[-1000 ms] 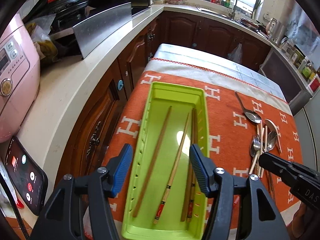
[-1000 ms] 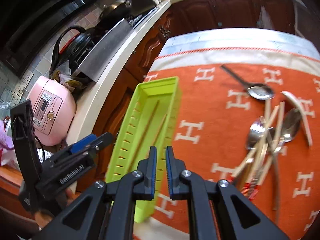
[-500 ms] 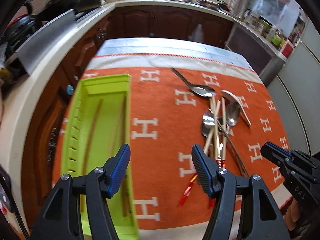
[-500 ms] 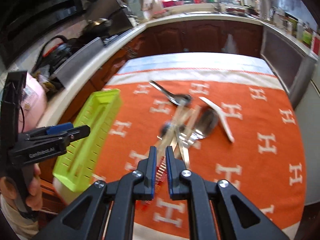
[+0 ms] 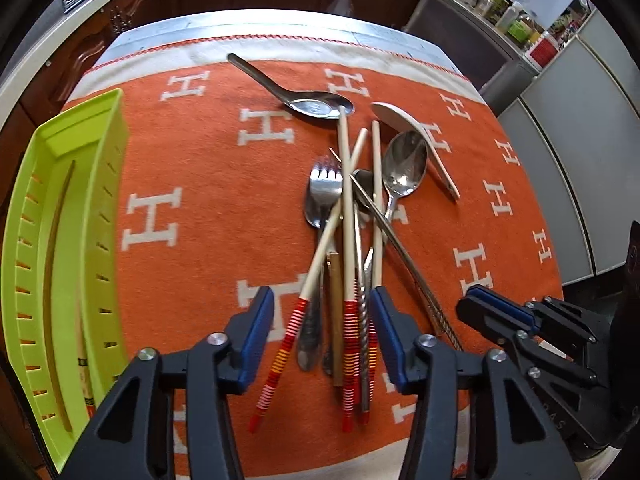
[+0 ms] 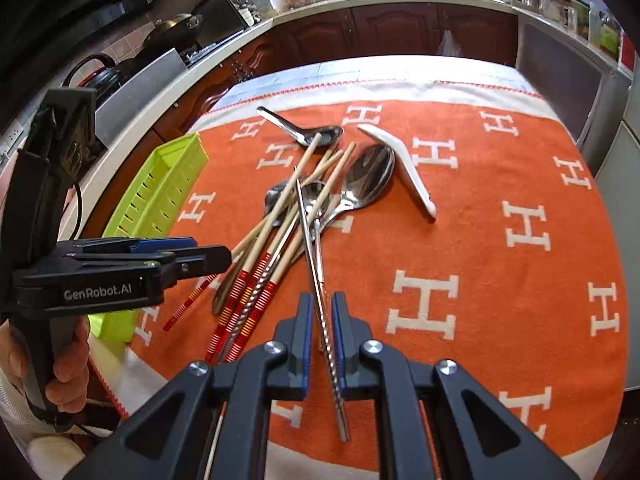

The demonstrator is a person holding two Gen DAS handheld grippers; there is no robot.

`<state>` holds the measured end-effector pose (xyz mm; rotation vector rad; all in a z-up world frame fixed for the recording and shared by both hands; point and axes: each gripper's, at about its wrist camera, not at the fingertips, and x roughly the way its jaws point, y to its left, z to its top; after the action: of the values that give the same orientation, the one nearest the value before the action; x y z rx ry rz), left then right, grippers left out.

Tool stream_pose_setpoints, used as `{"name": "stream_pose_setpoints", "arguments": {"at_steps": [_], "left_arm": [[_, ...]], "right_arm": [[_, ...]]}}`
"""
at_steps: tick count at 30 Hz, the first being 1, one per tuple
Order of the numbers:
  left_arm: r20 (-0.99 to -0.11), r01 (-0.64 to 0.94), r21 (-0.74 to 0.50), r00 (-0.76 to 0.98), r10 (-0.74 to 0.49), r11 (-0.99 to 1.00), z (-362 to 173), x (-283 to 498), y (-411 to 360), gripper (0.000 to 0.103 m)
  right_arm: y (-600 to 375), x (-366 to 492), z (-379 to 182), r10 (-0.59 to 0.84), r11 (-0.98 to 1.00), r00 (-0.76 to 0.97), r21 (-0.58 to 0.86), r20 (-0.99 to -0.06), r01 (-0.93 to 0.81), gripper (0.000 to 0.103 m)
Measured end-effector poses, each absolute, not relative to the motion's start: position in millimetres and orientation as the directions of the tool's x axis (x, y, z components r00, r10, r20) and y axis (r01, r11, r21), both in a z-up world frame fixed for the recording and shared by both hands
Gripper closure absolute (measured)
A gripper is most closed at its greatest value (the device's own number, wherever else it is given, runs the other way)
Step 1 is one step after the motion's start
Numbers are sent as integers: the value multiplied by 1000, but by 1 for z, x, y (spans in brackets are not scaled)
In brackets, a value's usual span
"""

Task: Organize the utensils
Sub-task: 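Grasp red-striped chopsticks with left tool while right tool grasps a spiral-handled metal chopstick, then carry the metal chopstick into the tray and open right tool while left tool carries red-striped chopsticks over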

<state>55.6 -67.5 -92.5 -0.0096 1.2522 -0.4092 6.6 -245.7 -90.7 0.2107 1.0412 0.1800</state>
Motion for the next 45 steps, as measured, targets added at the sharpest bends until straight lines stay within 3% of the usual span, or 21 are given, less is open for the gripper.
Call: {"name": "stream_pose_setpoints", "arguments": {"at_steps": [2,4,12,16,19,31,45], "left_arm": [[-924,303,-231,228,-306,924,-98,59,-75,70],[-927,304,-231,221,-304,924,-101,61,-80,71],[-939,295,-202,213,-270,934,-108,75,-96,71],[-944,305,-158,231,-234,939,-109,77,-101,91],[-941,296,-180,225,-252,938,-110,78,-98,92],[-920,309,-226,245,-307,924,-91,69,-87,95],[-925,291,-263,196,-326,920,-108,64,-72,94]], "right_arm": [[-247,10,-96,263,961,480,272,-837,-53,90],[-247,12,-99,274,958,477,279,-835,-61,85],[-234,20,-105,237,971,482,211,-843,-109,85],[-236,21,-112,236,972,468,207,-852,-113,87],[-242,20,-114,267,963,463,249,-845,-101,97],[-251,9,-102,311,947,493,310,-812,-87,97],[-250,4,-104,325,941,484,327,-813,-83,97]]}}
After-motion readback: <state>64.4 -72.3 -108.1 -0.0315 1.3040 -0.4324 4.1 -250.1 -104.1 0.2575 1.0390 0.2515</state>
